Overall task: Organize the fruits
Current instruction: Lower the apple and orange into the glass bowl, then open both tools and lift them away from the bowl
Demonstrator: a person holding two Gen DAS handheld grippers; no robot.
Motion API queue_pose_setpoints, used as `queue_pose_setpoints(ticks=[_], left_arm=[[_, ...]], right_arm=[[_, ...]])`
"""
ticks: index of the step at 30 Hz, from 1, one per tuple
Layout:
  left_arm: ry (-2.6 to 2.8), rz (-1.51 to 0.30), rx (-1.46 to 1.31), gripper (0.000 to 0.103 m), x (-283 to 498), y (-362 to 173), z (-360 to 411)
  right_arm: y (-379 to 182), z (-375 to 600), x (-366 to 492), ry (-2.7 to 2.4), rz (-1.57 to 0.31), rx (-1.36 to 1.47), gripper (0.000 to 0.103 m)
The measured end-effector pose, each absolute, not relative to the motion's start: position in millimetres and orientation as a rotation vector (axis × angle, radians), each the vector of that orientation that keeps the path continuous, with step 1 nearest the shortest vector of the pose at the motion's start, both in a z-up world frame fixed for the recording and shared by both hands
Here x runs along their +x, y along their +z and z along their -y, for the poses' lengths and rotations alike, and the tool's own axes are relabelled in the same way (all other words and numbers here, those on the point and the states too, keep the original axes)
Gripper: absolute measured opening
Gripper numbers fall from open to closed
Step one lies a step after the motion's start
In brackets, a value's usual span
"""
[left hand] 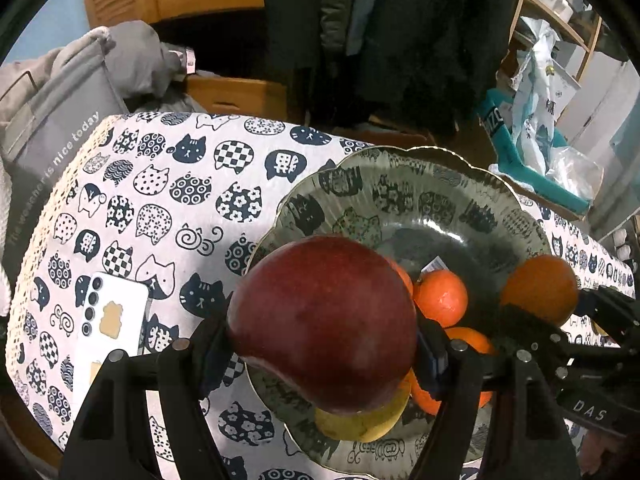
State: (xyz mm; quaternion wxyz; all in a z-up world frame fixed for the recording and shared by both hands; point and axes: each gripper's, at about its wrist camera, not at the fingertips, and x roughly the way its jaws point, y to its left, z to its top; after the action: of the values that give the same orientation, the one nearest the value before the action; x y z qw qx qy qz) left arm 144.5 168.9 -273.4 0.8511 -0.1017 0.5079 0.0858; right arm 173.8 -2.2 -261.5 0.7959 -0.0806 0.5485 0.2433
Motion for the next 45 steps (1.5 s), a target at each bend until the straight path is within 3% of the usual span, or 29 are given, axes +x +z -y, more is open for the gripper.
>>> queue_pose_setpoints(ticks=[13,16,20,36,45], left_arm=[[0.173,-1.130,-0.240,0.077,149.3,-281.6,-174.6],[0.161,-1.112,-0.238,0.085,148.5,-275.4,-172.3],[0.156,-1.091,-0.209,0.087,146.0,-264.0,-165.8],[0.137,-0.948,-0.134,0.087,117.0,-192.5,-134.6],[0.093,-0.883,-0.101,0.093,101.5,-156.7,-105.0]], right_arm=[[-270.2,-3.1,172.8,0.521,-1.206,-0.200,0.065],[-269.6,-2.5,172.3,0.526,-1.202,-0.202,0.068],[-253.8,0.4,169.7,0.528,-1.142,-0.191,0.079],[-175.7,50.0,158.7,0.407,-0.976,-0.147,0.079],[-135.4,86.0,136.4,0.341,-0.892,-0.167,0.079]])
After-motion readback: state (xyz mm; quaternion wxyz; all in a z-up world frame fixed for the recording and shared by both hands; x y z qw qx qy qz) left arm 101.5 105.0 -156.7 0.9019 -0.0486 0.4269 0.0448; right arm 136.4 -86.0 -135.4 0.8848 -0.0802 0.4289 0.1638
